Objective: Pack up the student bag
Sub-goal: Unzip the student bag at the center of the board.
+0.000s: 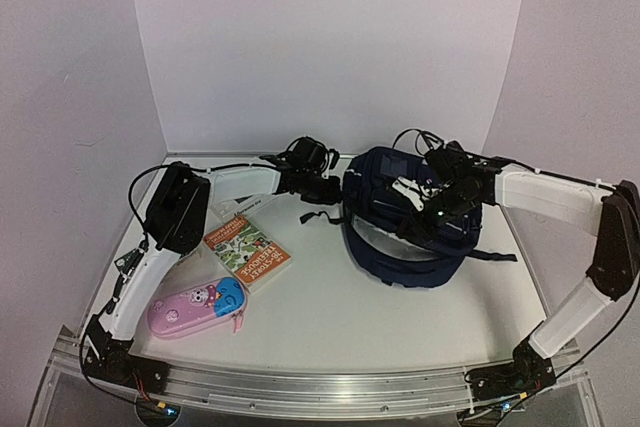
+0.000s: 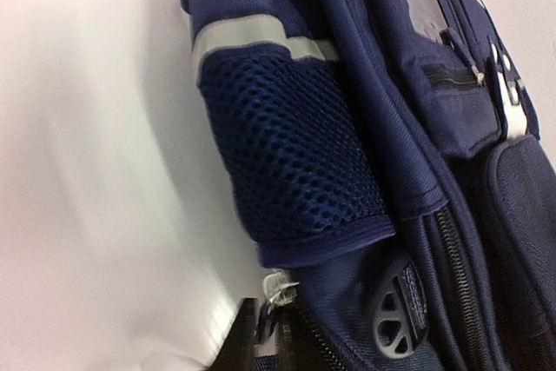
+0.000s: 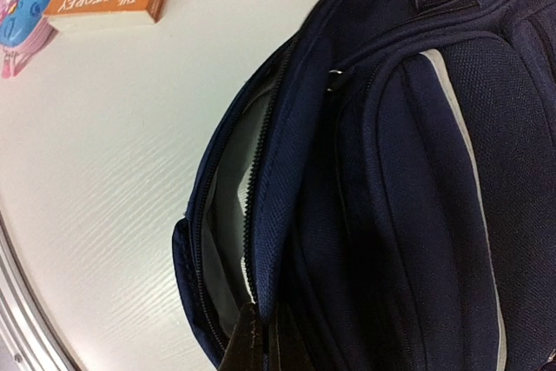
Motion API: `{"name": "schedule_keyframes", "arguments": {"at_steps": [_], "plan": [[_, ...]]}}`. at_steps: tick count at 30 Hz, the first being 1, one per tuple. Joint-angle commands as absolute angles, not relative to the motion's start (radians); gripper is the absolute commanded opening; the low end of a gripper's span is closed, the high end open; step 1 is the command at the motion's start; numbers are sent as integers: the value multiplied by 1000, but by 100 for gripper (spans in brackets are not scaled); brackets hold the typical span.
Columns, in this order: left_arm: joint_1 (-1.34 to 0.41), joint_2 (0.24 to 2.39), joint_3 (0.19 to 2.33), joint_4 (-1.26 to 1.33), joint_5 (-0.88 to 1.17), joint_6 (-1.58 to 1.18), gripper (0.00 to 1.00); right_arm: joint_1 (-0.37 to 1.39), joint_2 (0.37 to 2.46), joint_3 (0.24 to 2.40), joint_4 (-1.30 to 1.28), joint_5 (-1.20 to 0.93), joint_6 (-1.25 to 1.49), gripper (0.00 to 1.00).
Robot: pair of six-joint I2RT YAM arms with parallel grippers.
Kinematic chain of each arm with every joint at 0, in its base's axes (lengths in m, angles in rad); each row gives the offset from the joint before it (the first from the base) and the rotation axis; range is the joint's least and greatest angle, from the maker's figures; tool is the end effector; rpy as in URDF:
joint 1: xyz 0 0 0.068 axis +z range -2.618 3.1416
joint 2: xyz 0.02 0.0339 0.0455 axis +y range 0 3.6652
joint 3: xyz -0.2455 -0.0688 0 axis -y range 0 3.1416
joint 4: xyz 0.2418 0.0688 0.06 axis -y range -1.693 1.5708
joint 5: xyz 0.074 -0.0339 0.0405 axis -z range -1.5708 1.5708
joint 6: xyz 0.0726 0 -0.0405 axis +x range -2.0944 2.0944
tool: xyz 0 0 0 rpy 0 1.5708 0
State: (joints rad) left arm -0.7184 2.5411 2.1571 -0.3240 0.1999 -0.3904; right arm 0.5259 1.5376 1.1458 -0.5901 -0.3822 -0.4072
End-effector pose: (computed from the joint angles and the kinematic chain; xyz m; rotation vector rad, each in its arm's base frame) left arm 0.4268 -0.3923 0.1229 0.4995 2.3420 -0.7836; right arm 0.2777 0.1925 0.2044 -1.2692 2.1905 0.5335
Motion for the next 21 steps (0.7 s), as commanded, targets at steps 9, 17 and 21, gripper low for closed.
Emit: {"name": "schedule_keyframes", "arguments": {"at_steps": [9, 17, 21], "plan": [[-634, 2206, 1862, -350, 105, -386, 87, 487, 1910, 1444, -425, -228, -175, 0], [-596, 1926, 1490, -300, 13, -493, 100, 471, 1949, 1535, -427, -338, -138, 55], [-556, 1794, 1329, -242, -53, -579, 100, 473, 1932, 1555, -430, -388, -115, 71]]}}
